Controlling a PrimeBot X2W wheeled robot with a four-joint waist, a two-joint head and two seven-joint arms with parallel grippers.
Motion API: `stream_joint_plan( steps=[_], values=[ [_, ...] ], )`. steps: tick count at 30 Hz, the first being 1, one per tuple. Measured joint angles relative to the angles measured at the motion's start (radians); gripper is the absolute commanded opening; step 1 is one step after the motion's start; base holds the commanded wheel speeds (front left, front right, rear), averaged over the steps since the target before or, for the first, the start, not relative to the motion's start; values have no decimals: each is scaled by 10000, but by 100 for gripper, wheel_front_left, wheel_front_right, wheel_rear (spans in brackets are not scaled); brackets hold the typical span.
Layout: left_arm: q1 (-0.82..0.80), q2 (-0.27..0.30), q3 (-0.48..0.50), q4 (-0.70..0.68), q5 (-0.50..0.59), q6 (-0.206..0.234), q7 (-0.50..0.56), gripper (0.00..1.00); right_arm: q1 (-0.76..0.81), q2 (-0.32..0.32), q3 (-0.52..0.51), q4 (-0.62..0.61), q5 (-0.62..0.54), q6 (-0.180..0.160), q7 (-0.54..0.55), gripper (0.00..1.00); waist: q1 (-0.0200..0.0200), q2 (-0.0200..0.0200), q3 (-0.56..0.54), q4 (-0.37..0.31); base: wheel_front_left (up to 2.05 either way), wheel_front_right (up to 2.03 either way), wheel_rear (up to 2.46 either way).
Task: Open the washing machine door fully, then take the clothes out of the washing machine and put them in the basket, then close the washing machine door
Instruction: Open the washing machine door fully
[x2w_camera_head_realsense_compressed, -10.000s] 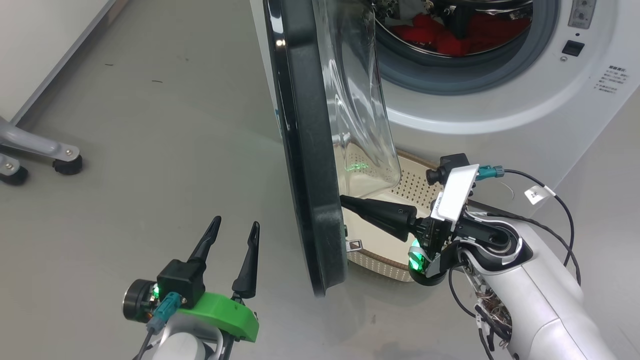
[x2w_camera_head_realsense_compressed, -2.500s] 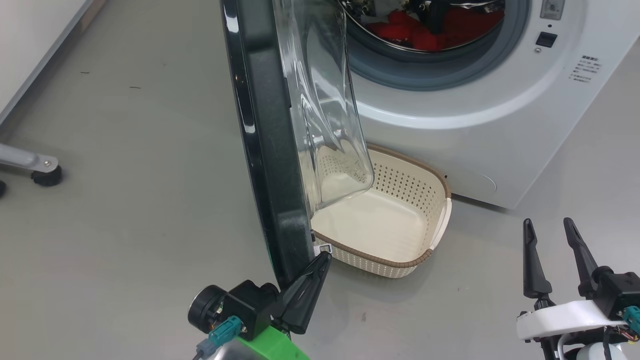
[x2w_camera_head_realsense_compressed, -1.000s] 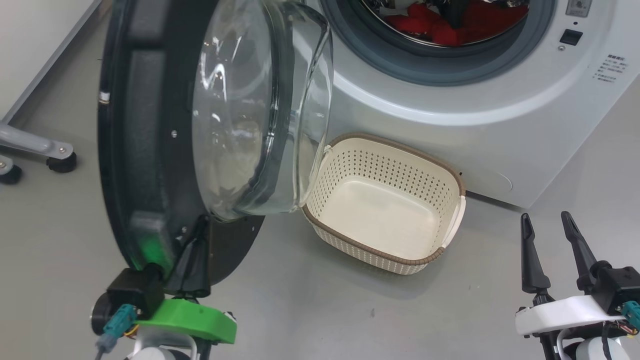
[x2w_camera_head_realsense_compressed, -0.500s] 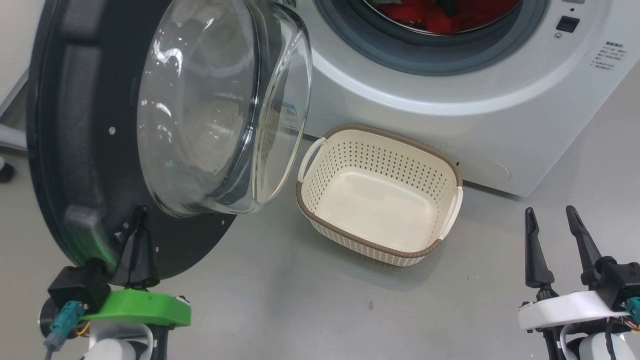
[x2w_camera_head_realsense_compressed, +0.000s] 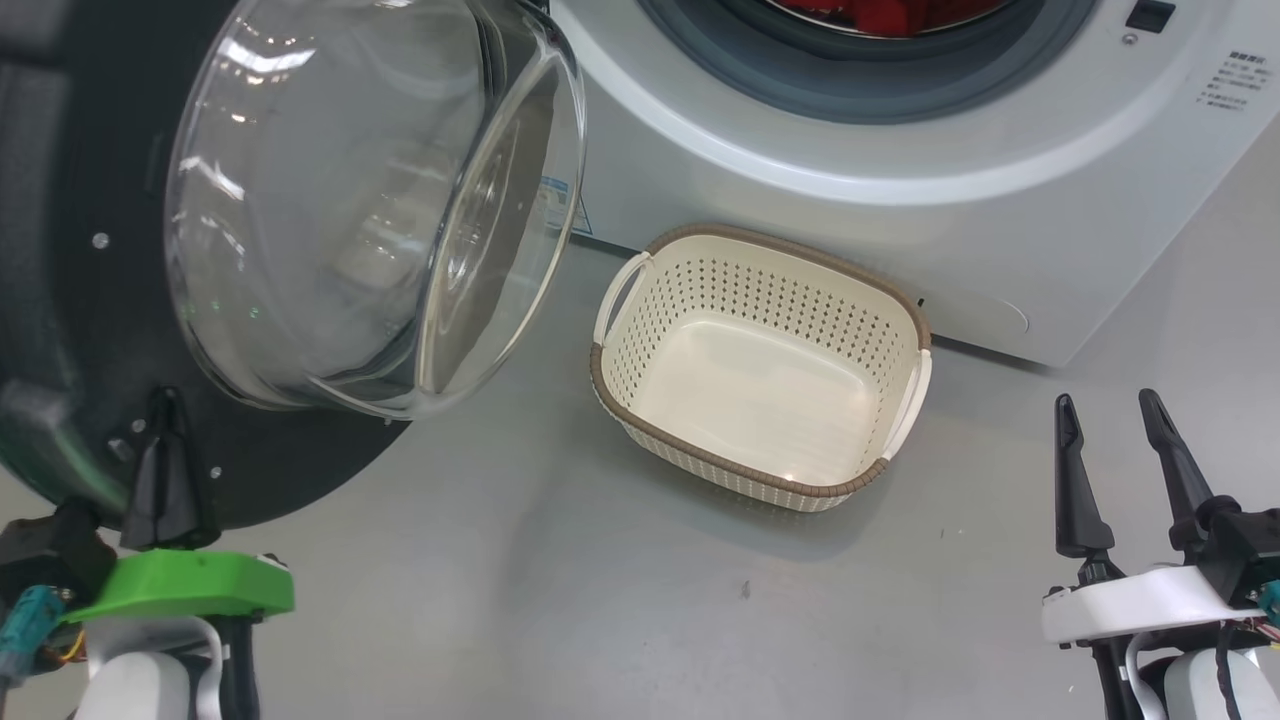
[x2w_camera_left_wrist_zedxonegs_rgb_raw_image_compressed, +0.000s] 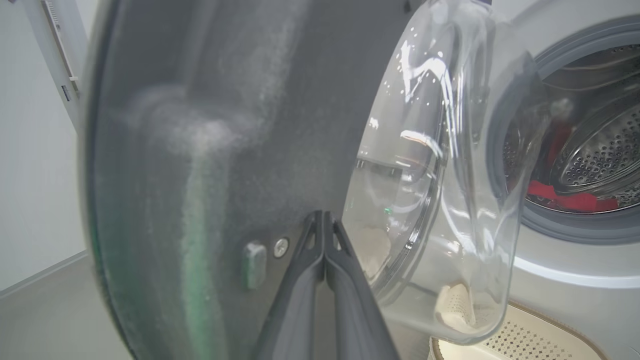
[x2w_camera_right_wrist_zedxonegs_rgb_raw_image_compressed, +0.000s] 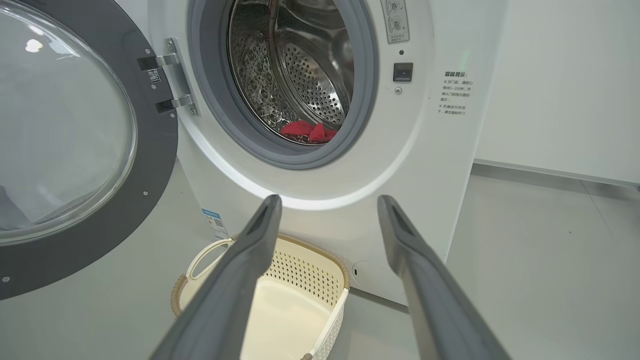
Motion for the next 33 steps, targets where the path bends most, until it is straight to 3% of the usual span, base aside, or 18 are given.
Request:
stream_joint_plan(
  steps=[18, 33],
  values=[
    [-1337, 244, 1398, 1260, -211, 73, -105, 0, -378, -245, -105, -150, -217, 86, 0, 100, 0, 0, 717, -176, 0, 0, 0],
    [-2374, 566, 2023, 2452, -211, 73, -207, 0, -642, -368, -221, -219, -259, 88, -2, 100, 0, 0, 1105, -271, 0, 0, 0]
  ],
)
